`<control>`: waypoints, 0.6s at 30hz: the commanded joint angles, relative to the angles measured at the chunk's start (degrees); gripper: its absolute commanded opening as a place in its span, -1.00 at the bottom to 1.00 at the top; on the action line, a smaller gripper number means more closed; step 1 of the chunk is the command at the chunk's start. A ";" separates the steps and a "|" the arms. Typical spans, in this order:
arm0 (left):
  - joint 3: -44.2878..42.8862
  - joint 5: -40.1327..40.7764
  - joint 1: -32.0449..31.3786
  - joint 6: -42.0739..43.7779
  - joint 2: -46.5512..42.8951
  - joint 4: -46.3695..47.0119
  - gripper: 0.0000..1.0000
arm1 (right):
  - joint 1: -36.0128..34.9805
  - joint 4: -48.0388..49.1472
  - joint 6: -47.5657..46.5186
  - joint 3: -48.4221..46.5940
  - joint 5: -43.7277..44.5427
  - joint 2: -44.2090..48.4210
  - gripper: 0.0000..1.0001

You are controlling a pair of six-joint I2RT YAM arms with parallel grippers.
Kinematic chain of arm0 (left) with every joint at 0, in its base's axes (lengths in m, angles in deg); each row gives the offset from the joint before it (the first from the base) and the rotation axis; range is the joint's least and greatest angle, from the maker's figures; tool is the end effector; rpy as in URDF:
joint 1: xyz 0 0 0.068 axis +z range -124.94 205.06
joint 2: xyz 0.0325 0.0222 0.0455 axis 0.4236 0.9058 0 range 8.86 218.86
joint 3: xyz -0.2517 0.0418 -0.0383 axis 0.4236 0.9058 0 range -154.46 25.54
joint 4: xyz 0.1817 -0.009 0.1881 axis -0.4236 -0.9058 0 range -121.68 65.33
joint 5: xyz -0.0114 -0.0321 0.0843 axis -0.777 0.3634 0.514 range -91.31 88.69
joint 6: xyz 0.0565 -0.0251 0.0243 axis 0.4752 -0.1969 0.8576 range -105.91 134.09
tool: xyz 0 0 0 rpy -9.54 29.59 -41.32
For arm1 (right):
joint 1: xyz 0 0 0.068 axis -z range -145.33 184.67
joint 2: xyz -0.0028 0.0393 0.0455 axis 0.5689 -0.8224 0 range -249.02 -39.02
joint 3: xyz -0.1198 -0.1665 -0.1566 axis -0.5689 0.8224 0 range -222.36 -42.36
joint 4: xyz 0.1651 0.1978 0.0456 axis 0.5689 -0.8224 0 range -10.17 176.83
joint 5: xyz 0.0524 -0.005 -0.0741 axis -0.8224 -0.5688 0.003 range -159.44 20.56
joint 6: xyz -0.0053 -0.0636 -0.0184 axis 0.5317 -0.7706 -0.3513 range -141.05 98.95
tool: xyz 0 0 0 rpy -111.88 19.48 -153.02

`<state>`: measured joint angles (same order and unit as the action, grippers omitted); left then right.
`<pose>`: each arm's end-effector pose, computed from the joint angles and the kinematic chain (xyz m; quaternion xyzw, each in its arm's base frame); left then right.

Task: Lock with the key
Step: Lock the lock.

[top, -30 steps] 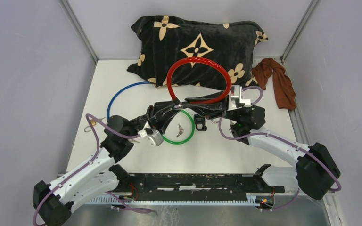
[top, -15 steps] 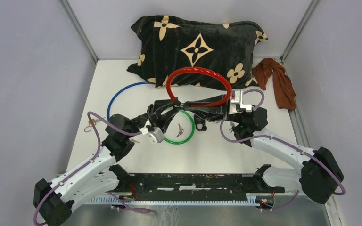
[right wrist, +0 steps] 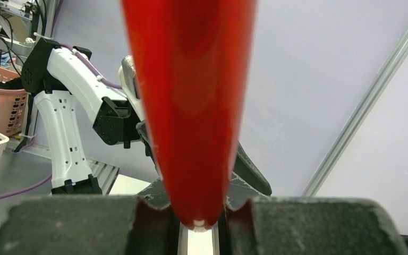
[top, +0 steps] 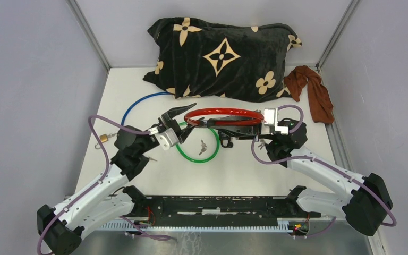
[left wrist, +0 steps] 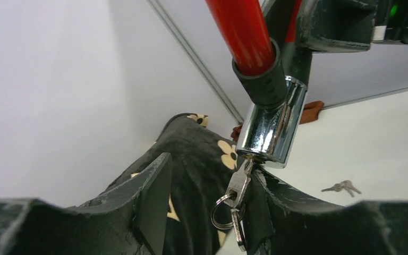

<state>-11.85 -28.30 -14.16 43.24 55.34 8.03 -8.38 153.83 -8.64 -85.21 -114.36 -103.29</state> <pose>0.1485 -0.1520 0.3628 0.4607 0.3307 -0.1987 0.7993 0.1501 0.1911 0.3833 -0.4335 0.2434 0.5260 0.6901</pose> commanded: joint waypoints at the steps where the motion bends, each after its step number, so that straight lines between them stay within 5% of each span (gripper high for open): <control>1: -3.53 -6.58 0.28 -6.27 -1.31 -5.15 0.12 | -0.35 -1.61 -3.40 -2.50 1.82 2.29 -1.00; 8: -4.63 -10.75 0.28 -10.19 -1.08 -8.47 0.25 | -0.36 -0.91 -3.17 -3.12 2.84 1.69 -1.00; 18: -4.39 -8.11 0.25 -12.28 0.13 -4.54 -0.17 | -0.72 0.41 -2.09 -3.01 2.50 1.26 -1.00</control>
<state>-14.19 -36.41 -13.92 33.73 55.05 0.97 -8.46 149.73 -11.38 -85.32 -112.77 -102.35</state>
